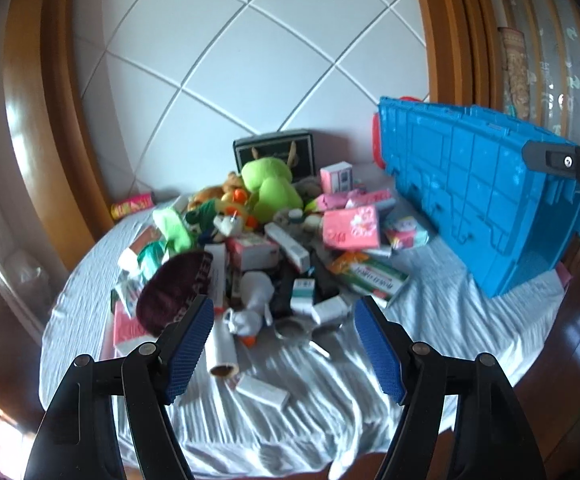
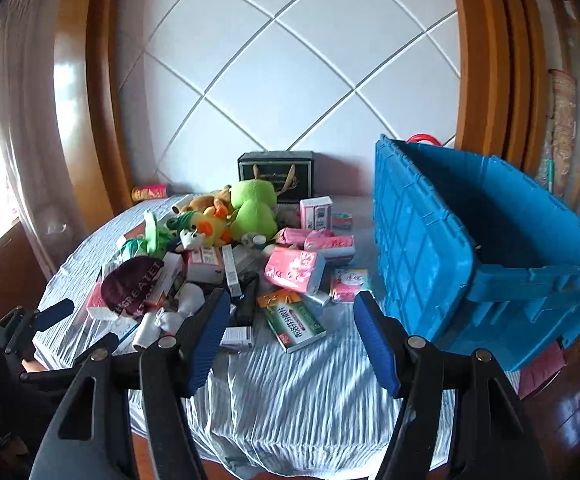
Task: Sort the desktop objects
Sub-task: 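Move both tools back over the remaining items on the table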
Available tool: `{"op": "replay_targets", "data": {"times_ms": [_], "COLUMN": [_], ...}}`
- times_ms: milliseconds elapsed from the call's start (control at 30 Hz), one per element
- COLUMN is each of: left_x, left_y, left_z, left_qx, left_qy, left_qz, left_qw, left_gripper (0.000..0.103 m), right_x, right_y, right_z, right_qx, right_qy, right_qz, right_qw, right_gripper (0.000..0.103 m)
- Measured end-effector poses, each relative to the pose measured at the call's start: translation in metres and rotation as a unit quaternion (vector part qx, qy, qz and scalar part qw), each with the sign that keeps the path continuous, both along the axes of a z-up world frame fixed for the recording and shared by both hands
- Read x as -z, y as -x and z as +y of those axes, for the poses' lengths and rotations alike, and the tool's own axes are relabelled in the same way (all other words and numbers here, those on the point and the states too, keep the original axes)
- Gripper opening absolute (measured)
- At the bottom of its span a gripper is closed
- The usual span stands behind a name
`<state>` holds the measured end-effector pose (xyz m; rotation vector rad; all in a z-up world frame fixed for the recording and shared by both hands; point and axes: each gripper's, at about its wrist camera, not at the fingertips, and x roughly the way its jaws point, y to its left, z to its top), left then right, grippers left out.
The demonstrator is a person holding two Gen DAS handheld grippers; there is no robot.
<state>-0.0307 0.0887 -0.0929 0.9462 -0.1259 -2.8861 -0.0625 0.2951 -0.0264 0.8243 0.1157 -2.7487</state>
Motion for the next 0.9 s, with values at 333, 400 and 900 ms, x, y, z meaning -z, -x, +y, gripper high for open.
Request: {"op": "replay_targets", "data": {"times_ms": [333, 400, 900], "left_x": [0.07, 0.079, 0.148], "left_y": [0.018, 0.021, 0.112], "left_z": [-0.07, -0.076, -0.113], "left_qx": [-0.112, -0.112, -0.056], "left_qy": [-0.016, -0.029, -0.061], "left_qz": [-0.065, -0.075, -0.173], "left_qw": [0.9914, 0.9904, 0.9815], "left_gripper": [0.073, 0.073, 0.073], "right_x": [0.058, 0.073, 0.182], "right_y": [0.053, 0.061, 0.112], "right_z": [-0.015, -0.023, -0.127], "right_qx": [-0.077, -0.094, -0.196], "right_qy": [-0.021, -0.025, -0.045], "right_qz": [-0.067, -0.079, -0.204], "right_qw": [0.995, 0.992, 0.958], "right_gripper": [0.064, 0.064, 0.064]}}
